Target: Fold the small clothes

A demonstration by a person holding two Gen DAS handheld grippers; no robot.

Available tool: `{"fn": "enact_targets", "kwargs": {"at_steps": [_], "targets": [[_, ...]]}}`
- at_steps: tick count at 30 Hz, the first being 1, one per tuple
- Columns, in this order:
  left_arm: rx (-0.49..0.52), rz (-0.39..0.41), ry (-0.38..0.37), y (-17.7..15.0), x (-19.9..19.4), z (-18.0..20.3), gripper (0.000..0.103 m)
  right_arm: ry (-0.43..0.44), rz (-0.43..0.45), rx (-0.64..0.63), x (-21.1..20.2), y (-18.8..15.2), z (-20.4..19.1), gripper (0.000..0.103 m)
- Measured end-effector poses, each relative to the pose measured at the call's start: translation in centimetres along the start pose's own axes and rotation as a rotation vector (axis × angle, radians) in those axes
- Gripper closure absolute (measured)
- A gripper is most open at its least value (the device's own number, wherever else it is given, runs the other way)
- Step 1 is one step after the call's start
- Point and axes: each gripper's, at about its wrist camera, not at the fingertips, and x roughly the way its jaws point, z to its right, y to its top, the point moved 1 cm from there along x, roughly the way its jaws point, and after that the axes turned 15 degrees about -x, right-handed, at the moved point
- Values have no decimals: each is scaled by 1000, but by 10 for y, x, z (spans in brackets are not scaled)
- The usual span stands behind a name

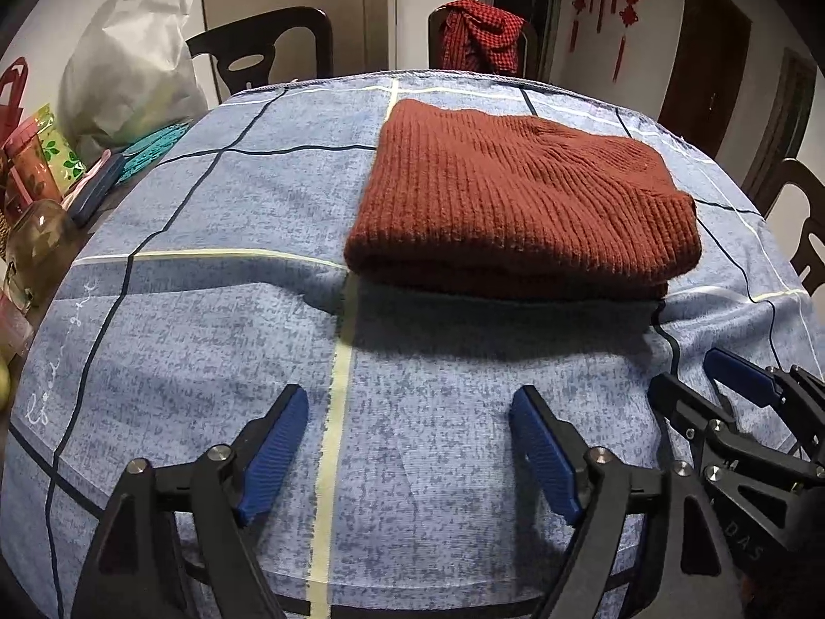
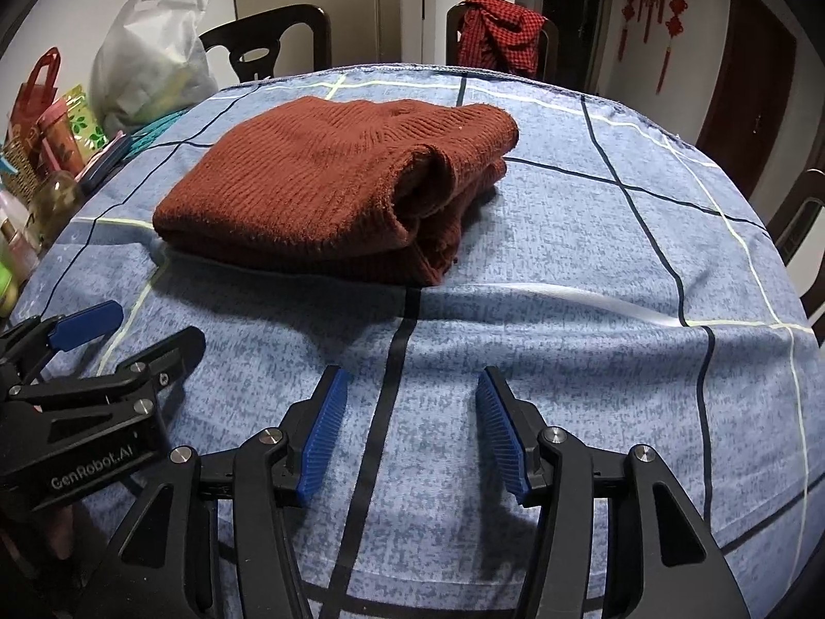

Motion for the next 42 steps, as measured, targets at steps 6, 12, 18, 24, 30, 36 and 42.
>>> {"fn": "enact_targets", "kwargs": {"at_steps": [6, 12, 18, 24, 30, 36, 42], "targets": [[9, -3, 5, 0, 0, 2, 15, 2, 1, 3, 0, 0, 0, 49], [8, -3, 5, -1, 0, 3, 15, 2, 1, 4, 0, 0, 0, 49], [8, -3, 5, -1, 1, 3, 15, 4, 2, 6, 0, 0, -1, 48], [8, -3, 5, -1, 1, 3, 14, 5, 2, 6, 0, 0, 0, 48], [8, -3, 5, -1, 1, 3, 14, 6, 2, 7, 0, 0, 0, 48], [8, -3, 5, -1, 1, 3, 14, 6, 2, 6, 0, 0, 0, 48], [8, -3, 5, -1, 1, 3, 14, 6, 2, 6, 0, 0, 0, 48]]}}
